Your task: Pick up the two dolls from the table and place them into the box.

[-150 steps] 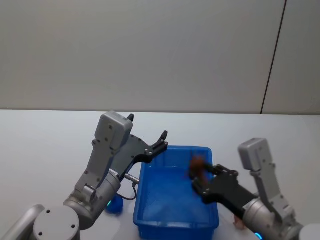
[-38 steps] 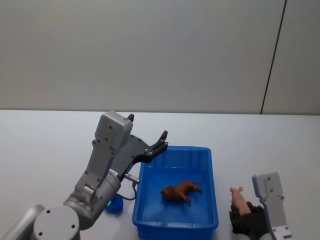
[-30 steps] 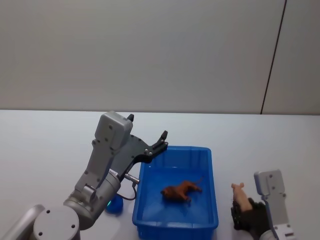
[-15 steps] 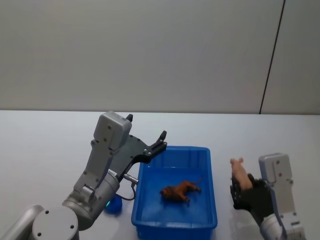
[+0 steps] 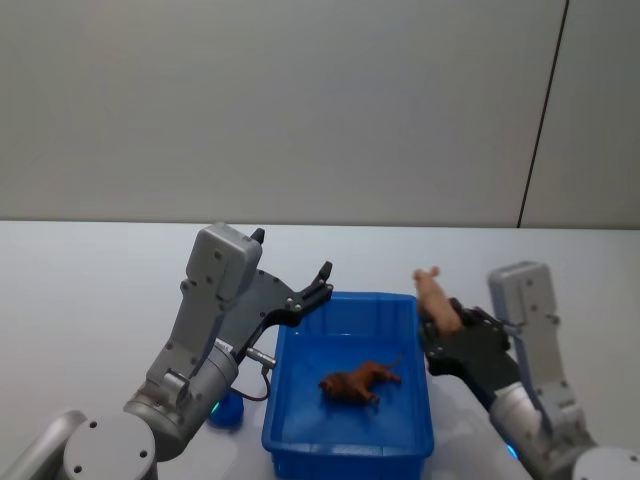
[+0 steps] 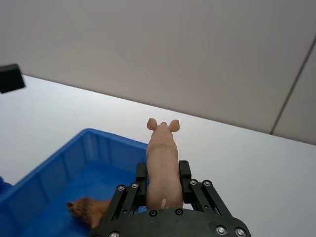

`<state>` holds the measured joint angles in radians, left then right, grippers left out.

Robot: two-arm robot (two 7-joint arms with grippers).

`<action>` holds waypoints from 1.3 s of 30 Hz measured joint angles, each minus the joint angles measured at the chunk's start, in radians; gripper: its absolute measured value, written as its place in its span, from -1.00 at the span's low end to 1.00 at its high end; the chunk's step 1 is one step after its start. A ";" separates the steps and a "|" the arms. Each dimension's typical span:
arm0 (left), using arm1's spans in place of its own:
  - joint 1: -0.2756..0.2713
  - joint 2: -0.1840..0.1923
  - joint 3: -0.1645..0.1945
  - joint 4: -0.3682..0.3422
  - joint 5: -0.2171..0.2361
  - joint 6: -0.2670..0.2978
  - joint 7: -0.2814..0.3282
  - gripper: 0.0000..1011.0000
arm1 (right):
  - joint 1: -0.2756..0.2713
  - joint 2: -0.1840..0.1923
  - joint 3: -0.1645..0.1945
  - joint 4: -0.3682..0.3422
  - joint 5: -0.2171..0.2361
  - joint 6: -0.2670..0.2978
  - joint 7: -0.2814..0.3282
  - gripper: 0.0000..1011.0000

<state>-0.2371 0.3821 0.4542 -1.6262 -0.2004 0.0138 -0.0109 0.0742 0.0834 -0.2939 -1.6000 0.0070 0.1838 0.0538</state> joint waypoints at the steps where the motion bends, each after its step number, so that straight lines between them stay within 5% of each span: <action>1: 0.000 0.000 0.000 0.000 0.000 0.000 0.000 0.98 | 0.009 -0.005 -0.002 0.009 -0.002 0.000 0.011 -0.26; 15: 0.000 0.000 0.000 0.000 0.000 0.000 0.000 0.98 | 0.128 -0.080 -0.037 0.182 -0.031 0.006 0.125 -0.23; 27: 0.000 0.000 0.000 0.000 0.000 0.000 0.000 0.98 | 0.170 -0.108 -0.051 0.268 -0.052 -0.021 0.148 0.53; 33: 0.000 0.000 0.000 0.000 0.000 0.000 0.000 0.98 | 0.162 -0.101 -0.048 0.258 -0.058 -0.046 0.133 0.87; 39: 0.000 0.000 0.000 0.000 0.000 0.000 0.000 0.98 | 0.123 -0.071 -0.030 0.196 -0.057 -0.075 0.090 0.98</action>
<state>-0.2371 0.3821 0.4542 -1.6262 -0.2004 0.0138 -0.0110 0.1971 0.0128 -0.3243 -1.4040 -0.0498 0.1084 0.1440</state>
